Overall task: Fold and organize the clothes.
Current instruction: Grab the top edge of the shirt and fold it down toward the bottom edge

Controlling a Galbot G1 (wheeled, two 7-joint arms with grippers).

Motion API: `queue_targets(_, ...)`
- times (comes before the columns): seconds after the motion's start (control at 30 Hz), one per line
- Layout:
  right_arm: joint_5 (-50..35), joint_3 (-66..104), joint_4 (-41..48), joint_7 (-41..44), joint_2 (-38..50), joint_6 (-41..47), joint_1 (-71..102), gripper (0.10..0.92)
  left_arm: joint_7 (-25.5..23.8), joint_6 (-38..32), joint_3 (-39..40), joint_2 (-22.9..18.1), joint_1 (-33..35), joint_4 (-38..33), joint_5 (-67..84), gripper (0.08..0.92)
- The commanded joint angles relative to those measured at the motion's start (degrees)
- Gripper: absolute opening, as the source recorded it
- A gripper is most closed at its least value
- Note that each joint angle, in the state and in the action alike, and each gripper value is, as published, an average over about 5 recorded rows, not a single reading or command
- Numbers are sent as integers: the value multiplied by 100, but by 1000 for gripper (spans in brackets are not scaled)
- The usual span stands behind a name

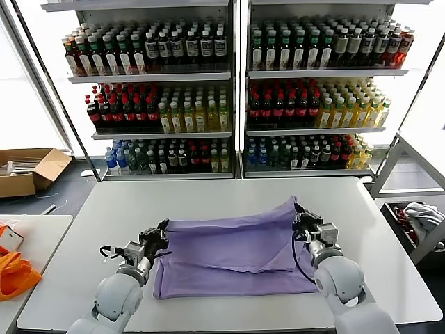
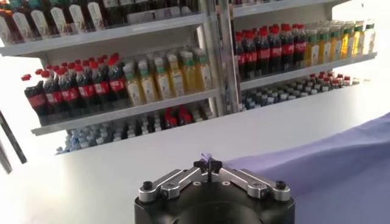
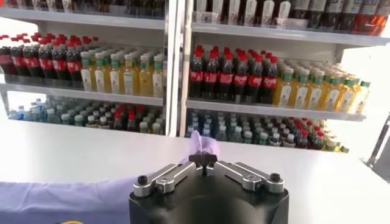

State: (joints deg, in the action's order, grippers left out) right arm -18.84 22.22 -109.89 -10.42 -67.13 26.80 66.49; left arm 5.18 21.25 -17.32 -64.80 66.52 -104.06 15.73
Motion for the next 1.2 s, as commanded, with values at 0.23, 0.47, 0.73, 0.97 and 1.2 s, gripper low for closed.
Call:
queue_targets(0.23,162,456,-773,-138,-26,7,1192,108,-18,18,-166,23,645,-410,-222,85)
queue_targets(0.47,272,405,-850,-132,-71,-14,1441,108,-73,2,-197,-46,958,-524,-420,85)
queue_targets(0.73,405,384,-906,-138,-110,-80,1640,108,-109,-45,-250,-141,1250,-569,-752,85)
queue_targets(0.97,456,399,-960,-134,-50,-90,1803,108,-125,-40,-302,-161,1366,-639,-835,85)
queue_targets(1.2,624,184,-825,-131,-60,-37,1798,108,-160,-38,-308,-230,1414,-584,-988,89)
